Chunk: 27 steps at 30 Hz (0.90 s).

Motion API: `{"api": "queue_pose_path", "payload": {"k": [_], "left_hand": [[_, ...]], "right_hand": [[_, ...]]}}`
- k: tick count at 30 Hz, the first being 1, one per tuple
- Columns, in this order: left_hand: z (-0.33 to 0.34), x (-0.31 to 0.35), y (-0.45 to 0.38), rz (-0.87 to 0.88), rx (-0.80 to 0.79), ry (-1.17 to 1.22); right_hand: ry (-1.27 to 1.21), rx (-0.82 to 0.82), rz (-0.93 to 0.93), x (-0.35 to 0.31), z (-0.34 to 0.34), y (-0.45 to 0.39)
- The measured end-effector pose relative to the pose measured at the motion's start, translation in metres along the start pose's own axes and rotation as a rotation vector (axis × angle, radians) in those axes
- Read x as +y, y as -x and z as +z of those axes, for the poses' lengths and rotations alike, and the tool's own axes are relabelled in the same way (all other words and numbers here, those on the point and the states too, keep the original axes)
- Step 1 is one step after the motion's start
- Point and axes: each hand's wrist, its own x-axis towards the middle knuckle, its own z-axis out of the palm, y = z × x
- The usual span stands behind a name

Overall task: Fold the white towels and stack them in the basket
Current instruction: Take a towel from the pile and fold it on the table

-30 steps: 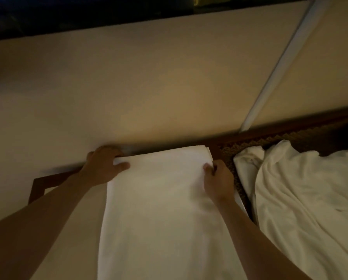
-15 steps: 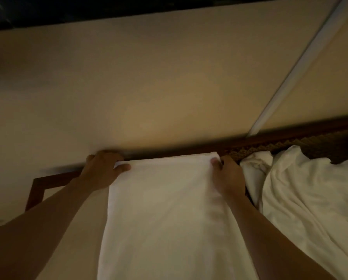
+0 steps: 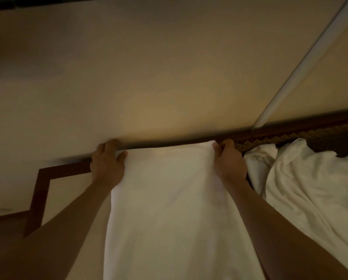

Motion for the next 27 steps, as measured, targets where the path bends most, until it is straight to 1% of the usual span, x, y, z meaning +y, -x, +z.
{"api": "queue_pose_path", "payload": {"k": [2, 3, 4, 5, 7, 10, 11, 13, 15, 18, 20, 22, 25, 26, 27], "left_hand": [[-0.008, 0.000, 0.022, -0.144, 0.060, 0.151], [-0.011, -0.002, 0.035, -0.239, 0.036, 0.188], [-0.013, -0.008, 0.046, -0.301, -0.001, 0.165], [-0.015, -0.013, 0.059, -0.325, -0.043, 0.109], [-0.019, -0.019, 0.075, -0.319, -0.125, 0.039], [-0.022, -0.016, 0.079, -0.360, -0.242, 0.081], [-0.021, -0.015, 0.077, -0.375, -0.258, 0.107], [-0.020, -0.016, 0.074, -0.393, -0.215, 0.135], [-0.018, -0.018, 0.076, -0.406, -0.116, 0.134], [-0.013, -0.018, 0.086, -0.335, -0.028, 0.097], [-0.011, -0.016, 0.093, -0.293, -0.005, 0.092], [-0.012, -0.017, 0.096, -0.279, -0.015, 0.104], [-0.020, -0.020, 0.096, -0.263, -0.133, 0.085], [-0.022, -0.020, 0.096, -0.278, -0.171, 0.104], [-0.025, -0.022, 0.096, -0.302, -0.174, 0.148]], "right_hand": [[-0.093, -0.031, 0.075, 0.005, -0.006, 0.013], [-0.110, -0.065, 0.112, 0.010, -0.010, 0.022], [-0.097, -0.104, 0.130, 0.017, -0.014, 0.031], [-0.064, -0.149, 0.132, 0.025, -0.016, 0.042], [-0.016, -0.210, 0.128, 0.038, -0.018, 0.060], [0.017, -0.249, 0.104, 0.045, -0.015, 0.078], [0.000, -0.249, 0.102, 0.046, -0.014, 0.079], [-0.045, -0.230, 0.127, 0.044, -0.015, 0.079], [-0.031, -0.200, 0.151, 0.041, -0.018, 0.079], [0.085, -0.219, 0.116, 0.036, -0.016, 0.080], [0.105, -0.224, 0.111, 0.034, -0.014, 0.081], [0.092, -0.222, 0.115, 0.033, -0.014, 0.081], [0.011, -0.212, 0.123, 0.031, -0.014, 0.079], [-0.011, -0.201, 0.122, 0.031, -0.014, 0.077], [-0.026, -0.188, 0.107, 0.029, -0.012, 0.076]]}}
